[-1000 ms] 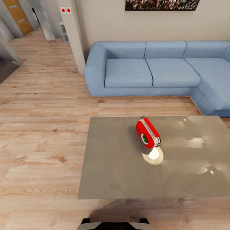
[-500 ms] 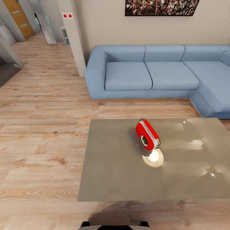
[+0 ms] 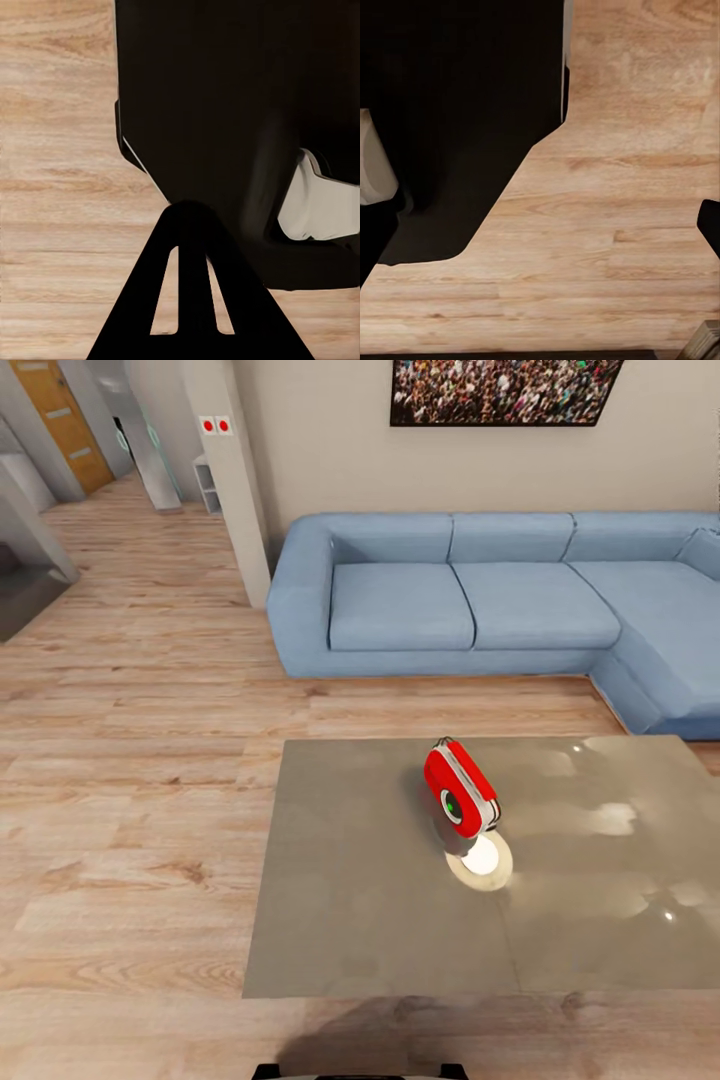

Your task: Turn on the radio receiver that's on the table in the living room.

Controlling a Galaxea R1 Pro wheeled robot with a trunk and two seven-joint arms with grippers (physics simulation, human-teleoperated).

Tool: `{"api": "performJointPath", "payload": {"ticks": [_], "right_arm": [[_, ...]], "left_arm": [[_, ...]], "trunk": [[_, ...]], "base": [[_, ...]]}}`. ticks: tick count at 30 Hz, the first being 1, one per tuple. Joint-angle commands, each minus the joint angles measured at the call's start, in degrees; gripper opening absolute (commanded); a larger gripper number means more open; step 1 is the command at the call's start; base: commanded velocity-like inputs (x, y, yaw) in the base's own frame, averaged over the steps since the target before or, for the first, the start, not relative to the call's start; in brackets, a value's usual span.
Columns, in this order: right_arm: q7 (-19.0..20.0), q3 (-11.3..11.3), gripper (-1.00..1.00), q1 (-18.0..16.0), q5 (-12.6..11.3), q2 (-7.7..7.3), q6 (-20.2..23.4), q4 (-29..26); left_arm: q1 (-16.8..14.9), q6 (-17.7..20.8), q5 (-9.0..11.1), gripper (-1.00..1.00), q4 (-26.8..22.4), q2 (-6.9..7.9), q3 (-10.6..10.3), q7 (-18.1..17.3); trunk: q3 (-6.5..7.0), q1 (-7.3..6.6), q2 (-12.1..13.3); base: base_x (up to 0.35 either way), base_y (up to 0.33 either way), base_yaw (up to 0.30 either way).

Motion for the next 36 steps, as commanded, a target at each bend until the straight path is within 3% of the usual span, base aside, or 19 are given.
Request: {"api": "performJointPath", "payload": {"ticks": [1,36], "right_arm": [[0.0,0.0,1.0,0.0,0.0,0.0,0.01,0.0],[0.0,-0.09,1.0,0.0,-0.24,-0.02,-0.05,-0.01]], "left_arm": [[0.0,-0.01,-0.03,-1.0,-0.01,0.0,0.0,0.0],[0.0,-0.03,-0.31,-1.0,-0.14,0.01,-0.09,0.0]], "trunk": [[0.09,0.0,0.0],[3.26,0.0,0.0]], "base": [[0.0,0.0,0.0],[0.0,0.0,0.0]]}}
